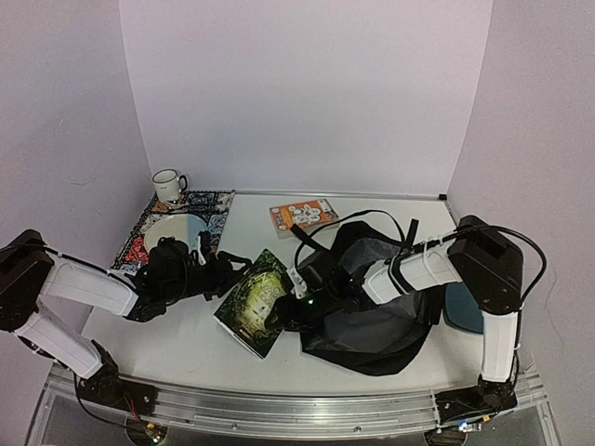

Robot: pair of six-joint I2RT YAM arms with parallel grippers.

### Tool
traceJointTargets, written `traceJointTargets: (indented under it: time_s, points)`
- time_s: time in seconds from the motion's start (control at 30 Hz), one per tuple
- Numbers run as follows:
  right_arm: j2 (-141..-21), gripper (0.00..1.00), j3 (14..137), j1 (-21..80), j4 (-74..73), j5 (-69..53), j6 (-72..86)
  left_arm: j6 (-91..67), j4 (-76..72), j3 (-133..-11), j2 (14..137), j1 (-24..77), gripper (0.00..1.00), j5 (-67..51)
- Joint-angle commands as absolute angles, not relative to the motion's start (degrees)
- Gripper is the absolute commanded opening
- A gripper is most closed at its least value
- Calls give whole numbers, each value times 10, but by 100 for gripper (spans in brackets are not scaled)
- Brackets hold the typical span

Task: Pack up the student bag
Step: Pick up the book at the center of the board.

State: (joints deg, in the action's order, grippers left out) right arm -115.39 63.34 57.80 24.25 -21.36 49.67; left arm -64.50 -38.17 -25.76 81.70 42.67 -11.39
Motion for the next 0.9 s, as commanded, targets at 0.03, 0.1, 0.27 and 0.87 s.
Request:
traceJointTargets:
  time_s: [0.03,0.1,0.27,0.87]
  points:
    - [-1180,61,643,596,368,-218,462,-664,-391,-283,873,500,51,-347]
    - [-1182,61,644,595,372,-217,464,-663,-392,-291,883,502,51,-358]
    - [-1171,61,636,590,380,-206,463,-664,-391,-287,896,502,52,-355]
    - [-1152,60,632,583,377,-201,452,-519,-169,-301,891,476,54,-284]
